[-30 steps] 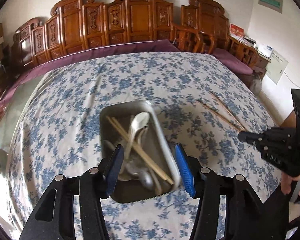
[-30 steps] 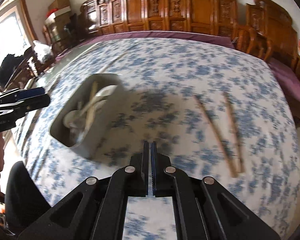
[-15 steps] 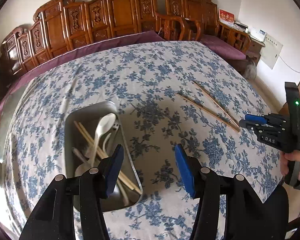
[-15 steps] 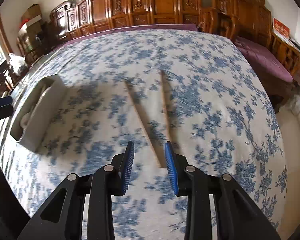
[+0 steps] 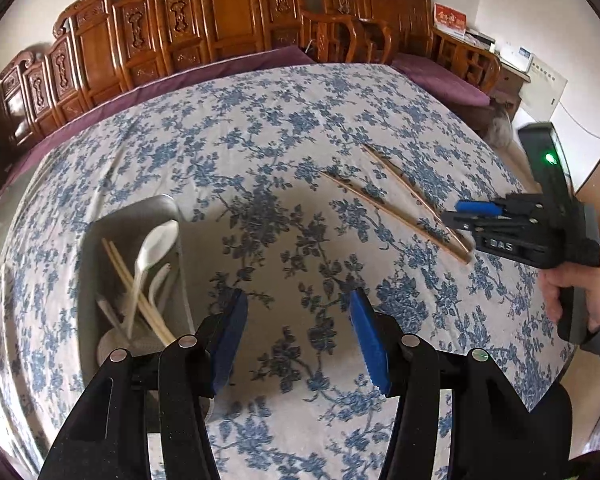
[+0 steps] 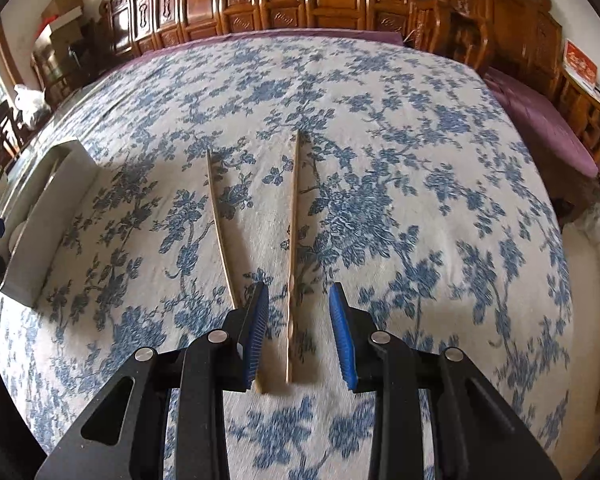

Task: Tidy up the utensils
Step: 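Move the right tool to the remaining chopsticks and grasp one, then grasp the other bamboo chopstick with the left tool while the right tool holds its chopstick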

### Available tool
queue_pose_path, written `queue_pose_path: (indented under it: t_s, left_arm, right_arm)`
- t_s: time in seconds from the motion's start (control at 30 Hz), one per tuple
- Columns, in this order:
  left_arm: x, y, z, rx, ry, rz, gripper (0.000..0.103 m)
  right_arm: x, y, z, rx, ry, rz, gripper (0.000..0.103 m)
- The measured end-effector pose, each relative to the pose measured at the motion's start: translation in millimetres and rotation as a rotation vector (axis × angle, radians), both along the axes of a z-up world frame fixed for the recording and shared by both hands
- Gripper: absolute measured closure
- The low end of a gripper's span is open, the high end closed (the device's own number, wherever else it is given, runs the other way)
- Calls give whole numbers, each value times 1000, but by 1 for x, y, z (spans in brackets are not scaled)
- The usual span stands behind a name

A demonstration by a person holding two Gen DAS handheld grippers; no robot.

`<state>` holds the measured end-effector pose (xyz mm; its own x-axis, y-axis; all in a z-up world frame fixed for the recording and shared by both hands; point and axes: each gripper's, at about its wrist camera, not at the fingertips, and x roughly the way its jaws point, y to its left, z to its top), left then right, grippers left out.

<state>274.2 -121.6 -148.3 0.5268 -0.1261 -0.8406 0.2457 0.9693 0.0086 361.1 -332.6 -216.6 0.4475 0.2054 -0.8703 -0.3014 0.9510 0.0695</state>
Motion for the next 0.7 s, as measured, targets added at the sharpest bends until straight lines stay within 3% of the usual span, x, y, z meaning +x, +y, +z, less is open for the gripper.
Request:
queue_pose_path:
  t_s: [0.17, 0.27, 0.4, 0.7]
  left_arm:
    - [4, -16, -10, 12, 22, -10, 52]
    - [8, -27, -14, 13, 32, -18, 52]
    - [13, -44, -20, -3, 44, -27, 52]
    - [39, -84, -43, -48, 84, -18, 52]
  right_arm:
    - [9, 3, -11, -47, 16, 33, 81]
    - [7, 4, -11, -96, 24, 73, 97]
    - [-1, -10, -10, -139, 39, 84, 97]
    - [-27, -42, -10, -119, 36, 69, 97]
